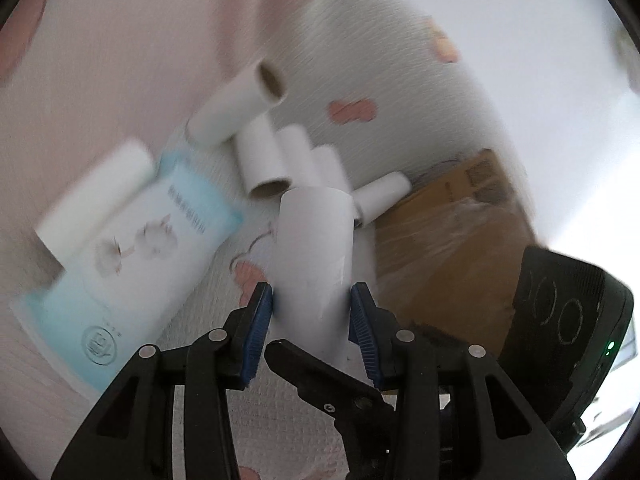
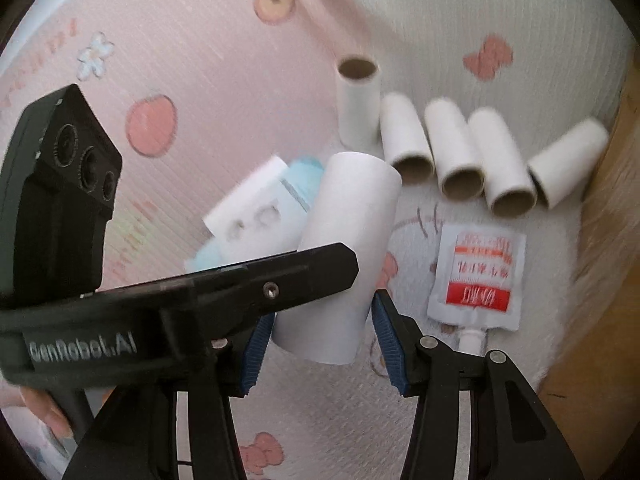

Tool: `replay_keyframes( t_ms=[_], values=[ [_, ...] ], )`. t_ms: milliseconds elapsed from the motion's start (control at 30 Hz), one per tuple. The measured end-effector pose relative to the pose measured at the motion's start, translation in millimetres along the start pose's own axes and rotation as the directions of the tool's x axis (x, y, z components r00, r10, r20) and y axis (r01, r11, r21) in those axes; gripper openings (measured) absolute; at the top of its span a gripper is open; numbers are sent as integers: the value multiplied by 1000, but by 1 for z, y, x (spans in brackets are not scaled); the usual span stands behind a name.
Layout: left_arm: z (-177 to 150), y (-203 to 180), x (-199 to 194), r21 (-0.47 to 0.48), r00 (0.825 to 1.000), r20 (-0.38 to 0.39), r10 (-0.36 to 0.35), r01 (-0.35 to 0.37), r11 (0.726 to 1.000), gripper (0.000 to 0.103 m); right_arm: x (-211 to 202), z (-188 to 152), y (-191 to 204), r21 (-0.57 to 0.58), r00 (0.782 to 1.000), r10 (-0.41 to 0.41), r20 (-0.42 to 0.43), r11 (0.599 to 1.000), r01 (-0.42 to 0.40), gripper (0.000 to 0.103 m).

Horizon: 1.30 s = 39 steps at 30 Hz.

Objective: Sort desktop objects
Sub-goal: 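Lift the held tube off the mat with the left gripper, then carry the held white tube with the left gripper over the cardboard box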

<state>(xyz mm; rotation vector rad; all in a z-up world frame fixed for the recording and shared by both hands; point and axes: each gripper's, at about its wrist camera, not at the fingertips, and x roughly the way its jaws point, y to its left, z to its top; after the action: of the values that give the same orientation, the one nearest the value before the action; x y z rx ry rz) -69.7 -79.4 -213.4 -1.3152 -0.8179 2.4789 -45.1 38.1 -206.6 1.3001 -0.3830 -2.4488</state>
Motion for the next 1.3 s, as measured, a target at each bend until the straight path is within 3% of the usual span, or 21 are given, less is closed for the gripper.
replay_keyframes(
  t_ms=[267, 467, 667, 867, 1000, 1300],
  values=[
    [16, -48, -37, 186, 995, 95, 23, -41, 982, 45, -39, 25, 14, -35, 994, -12, 106, 999, 16, 47],
    [33, -79, -51, 249, 995, 96, -4, -20, 968, 45, -74, 37, 16, -34, 988, -10, 156, 999, 16, 46],
    [46, -110, -54, 311, 996, 80, -33, 6, 950, 44, -103, 44, 18, -89, 974, -95, 205, 989, 115, 45],
    [57, -150, -50, 418, 995, 100, -15, -29, 908, 44, -123, 57, 4, -114, 959, -151, 241, 977, 182, 45],
    [67, -171, -36, 447, 997, 70, -31, -3, 895, 44, -137, 62, -11, -86, 948, -179, 262, 974, 208, 44],
    [89, -198, -1, 424, 994, -63, -90, 108, 899, 44, -163, 68, -56, -14, 942, -211, 260, 975, 222, 44]
  ],
)
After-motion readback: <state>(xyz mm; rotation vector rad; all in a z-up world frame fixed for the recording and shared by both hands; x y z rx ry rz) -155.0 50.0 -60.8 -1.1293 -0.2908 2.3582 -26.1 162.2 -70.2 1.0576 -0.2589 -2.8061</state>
